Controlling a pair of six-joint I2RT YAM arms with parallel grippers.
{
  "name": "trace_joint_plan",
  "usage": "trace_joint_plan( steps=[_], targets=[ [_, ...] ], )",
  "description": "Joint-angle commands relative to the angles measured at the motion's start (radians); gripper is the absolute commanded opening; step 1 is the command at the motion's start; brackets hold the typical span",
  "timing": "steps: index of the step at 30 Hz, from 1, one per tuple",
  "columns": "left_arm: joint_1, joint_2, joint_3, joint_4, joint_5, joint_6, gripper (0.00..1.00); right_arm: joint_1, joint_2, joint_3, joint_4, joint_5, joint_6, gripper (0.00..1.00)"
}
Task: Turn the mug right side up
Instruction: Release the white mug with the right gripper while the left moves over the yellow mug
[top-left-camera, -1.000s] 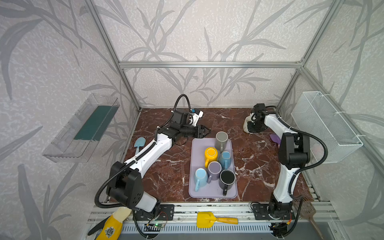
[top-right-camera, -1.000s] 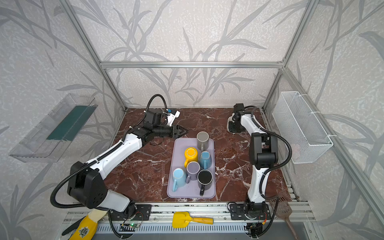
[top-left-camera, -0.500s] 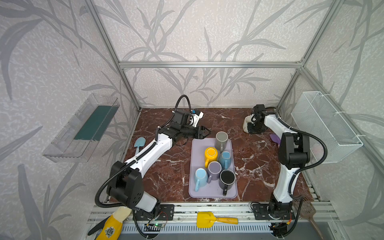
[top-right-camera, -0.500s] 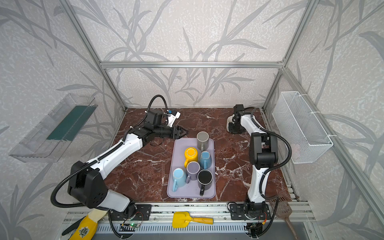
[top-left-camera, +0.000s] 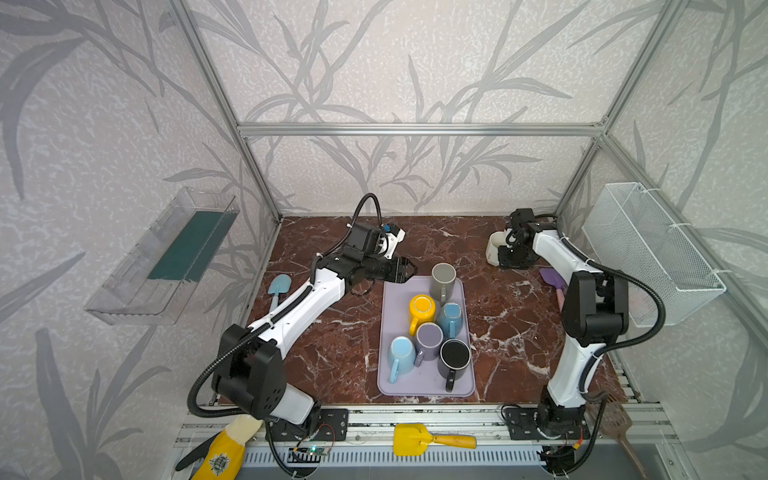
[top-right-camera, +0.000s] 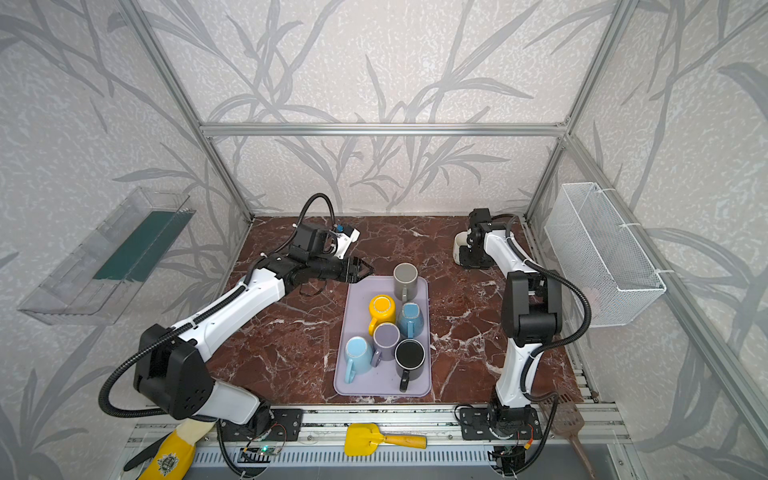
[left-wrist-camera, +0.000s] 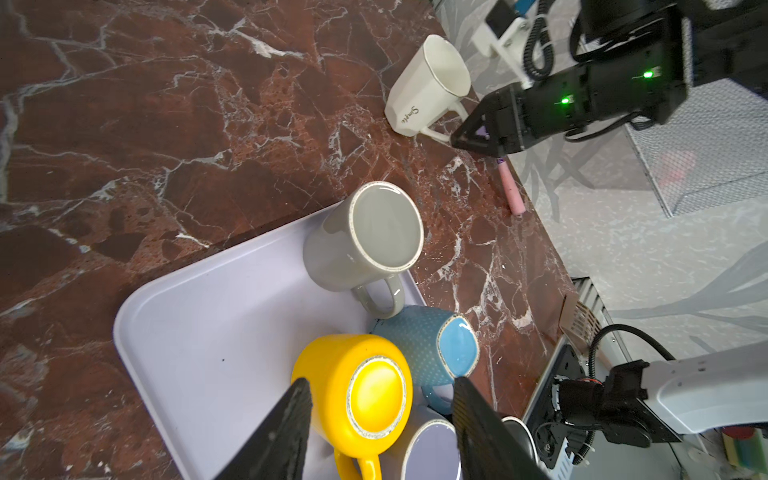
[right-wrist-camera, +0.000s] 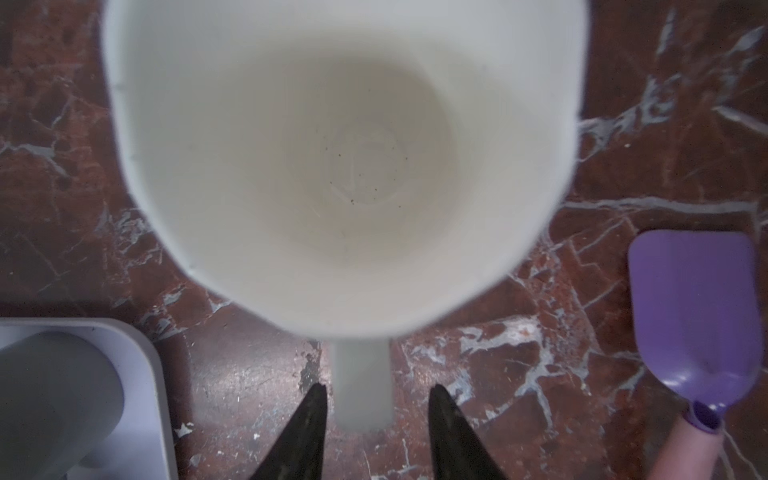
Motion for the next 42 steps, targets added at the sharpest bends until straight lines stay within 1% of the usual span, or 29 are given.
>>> trace_joint_plan(
  steps=[1,3,7,9,12,14,17,22,27,36,42],
  targets=[
    [-0.015,-0.048,-0.011,-0.117,-0.106,0.028,0.57,0.044,-0.107,-0.026,-0.038,0.068,0.004,0.42],
    [-0.021,-0.061,-0.025,-0.144,-0.136,0.026,0.57,0.071,-0.147,-0.046,-0.037,0.086,0.009,0.42],
    [-0.030,-0.082,-0.054,-0.182,-0.156,0.020,0.57,0.136,-0.233,-0.099,0.005,0.114,0.023,0.41],
    [-0.035,-0.087,-0.065,-0.195,-0.153,0.014,0.57,0.174,-0.268,-0.134,0.051,0.106,0.023,0.40],
    [-0.047,-0.084,-0.078,-0.208,-0.153,-0.004,0.57,0.217,-0.300,-0.188,0.141,0.061,0.033,0.36],
    [-0.059,-0.078,-0.090,-0.214,-0.144,-0.019,0.57,0.233,-0.300,-0.208,0.184,0.029,0.048,0.34],
    [-0.089,-0.075,-0.113,-0.220,-0.130,-0.038,0.57,0.255,-0.275,-0.197,0.190,0.019,0.056,0.34],
    [-0.139,-0.088,-0.149,-0.227,-0.172,-0.068,0.56,0.286,-0.241,-0.184,0.195,0.011,0.061,0.34],
    [-0.195,-0.063,-0.161,-0.221,-0.181,-0.109,0.56,0.309,-0.217,-0.188,0.209,-0.010,0.068,0.33],
    [-0.262,0.030,-0.108,-0.239,-0.213,-0.095,0.54,0.314,-0.229,-0.208,0.226,-0.015,0.072,0.33],
    [-0.275,0.109,-0.041,-0.307,-0.254,-0.068,0.53,0.314,-0.239,-0.220,0.232,-0.017,0.074,0.34]
  ],
)
